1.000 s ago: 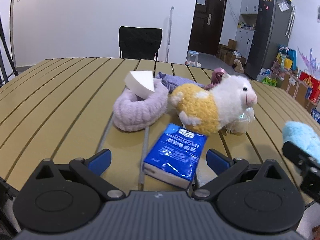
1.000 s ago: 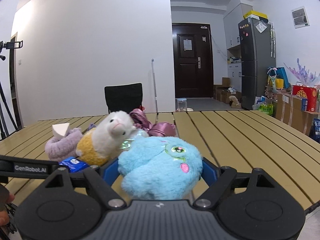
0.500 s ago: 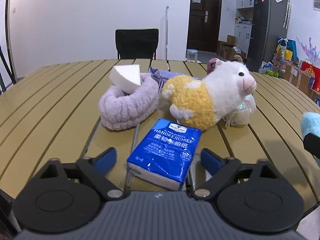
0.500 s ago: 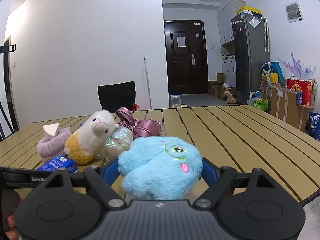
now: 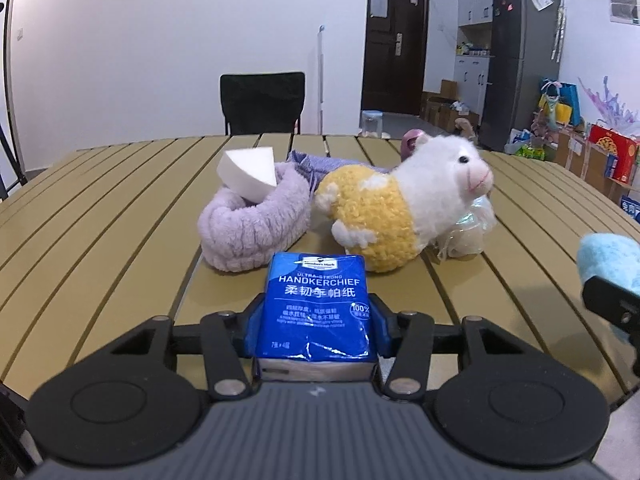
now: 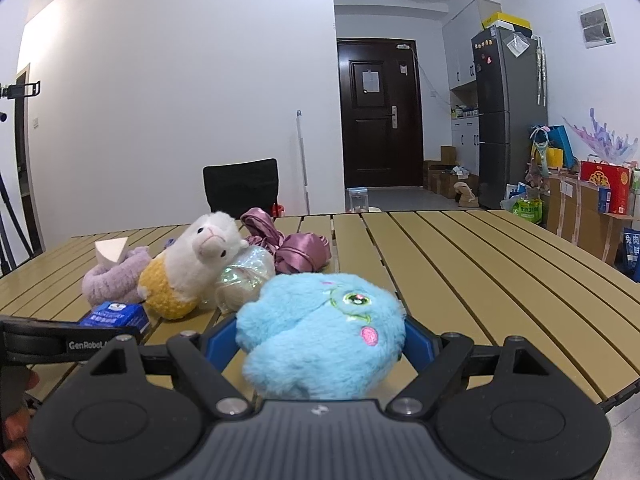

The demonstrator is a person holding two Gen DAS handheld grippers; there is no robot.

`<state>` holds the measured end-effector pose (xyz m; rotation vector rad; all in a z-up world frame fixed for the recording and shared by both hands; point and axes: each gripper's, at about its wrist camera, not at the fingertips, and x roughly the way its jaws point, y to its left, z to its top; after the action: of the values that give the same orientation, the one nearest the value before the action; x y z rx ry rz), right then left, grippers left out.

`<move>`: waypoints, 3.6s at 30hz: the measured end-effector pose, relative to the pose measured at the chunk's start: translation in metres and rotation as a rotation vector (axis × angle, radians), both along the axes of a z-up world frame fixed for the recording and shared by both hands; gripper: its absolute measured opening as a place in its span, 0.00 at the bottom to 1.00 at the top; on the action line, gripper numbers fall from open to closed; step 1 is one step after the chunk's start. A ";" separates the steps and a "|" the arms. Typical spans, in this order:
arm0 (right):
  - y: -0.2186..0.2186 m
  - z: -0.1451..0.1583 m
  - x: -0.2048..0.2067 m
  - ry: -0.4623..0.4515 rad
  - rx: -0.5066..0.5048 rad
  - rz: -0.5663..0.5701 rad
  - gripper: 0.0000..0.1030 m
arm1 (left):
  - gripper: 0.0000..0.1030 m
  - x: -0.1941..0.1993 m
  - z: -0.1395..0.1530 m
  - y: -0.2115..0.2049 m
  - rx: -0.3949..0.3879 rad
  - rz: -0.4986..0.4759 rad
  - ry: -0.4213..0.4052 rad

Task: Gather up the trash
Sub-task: 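Carry the tissue pack and blue plush down toward the black bin, then open the left gripper over the bin to drop the tissue pack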

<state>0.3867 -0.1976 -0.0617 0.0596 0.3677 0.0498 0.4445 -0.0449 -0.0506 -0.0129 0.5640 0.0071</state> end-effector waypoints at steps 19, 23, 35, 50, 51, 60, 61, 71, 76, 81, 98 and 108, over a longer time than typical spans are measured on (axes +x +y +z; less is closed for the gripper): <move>0.022 0.017 -0.054 -0.010 -0.027 0.061 0.80 | 0.50 -0.080 0.022 0.016 0.001 -0.035 -0.039; 0.027 0.016 -0.073 0.006 -0.022 0.073 0.80 | 0.50 -0.101 0.022 0.019 0.003 -0.046 -0.033; 0.038 0.005 -0.132 0.056 -0.031 0.118 0.80 | 0.50 -0.163 0.024 0.022 0.018 -0.088 -0.026; 0.042 -0.042 -0.161 0.247 -0.045 0.104 0.80 | 0.50 -0.197 -0.034 0.029 0.021 -0.088 0.164; 0.041 -0.047 -0.161 0.261 -0.046 0.102 0.80 | 0.50 -0.197 -0.038 0.031 0.022 -0.086 0.181; 0.037 -0.090 -0.165 0.387 -0.077 0.088 0.80 | 0.50 -0.201 -0.081 0.040 0.035 -0.065 0.314; 0.036 -0.095 -0.165 0.396 -0.080 0.086 0.80 | 0.50 -0.200 -0.085 0.041 0.035 -0.061 0.327; 0.028 -0.126 -0.159 0.497 -0.095 0.074 0.80 | 0.50 -0.187 -0.122 0.056 0.018 -0.029 0.460; 0.029 -0.136 -0.154 0.540 -0.095 0.073 0.80 | 0.50 -0.183 -0.129 0.058 0.012 -0.017 0.498; 0.032 -0.143 -0.149 0.571 -0.097 0.083 0.80 | 0.50 -0.178 -0.135 0.057 0.008 -0.009 0.542; 0.023 -0.162 -0.130 0.649 -0.064 0.062 0.80 | 0.50 -0.149 -0.138 0.037 -0.006 -0.002 0.609; 0.014 -0.168 -0.126 0.668 -0.049 0.038 0.80 | 0.50 -0.131 -0.139 0.016 -0.010 -0.019 0.627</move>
<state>0.2611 -0.1840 -0.2300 0.0187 1.0371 0.0576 0.3139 -0.0285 -0.1892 -0.0148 1.1909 -0.0112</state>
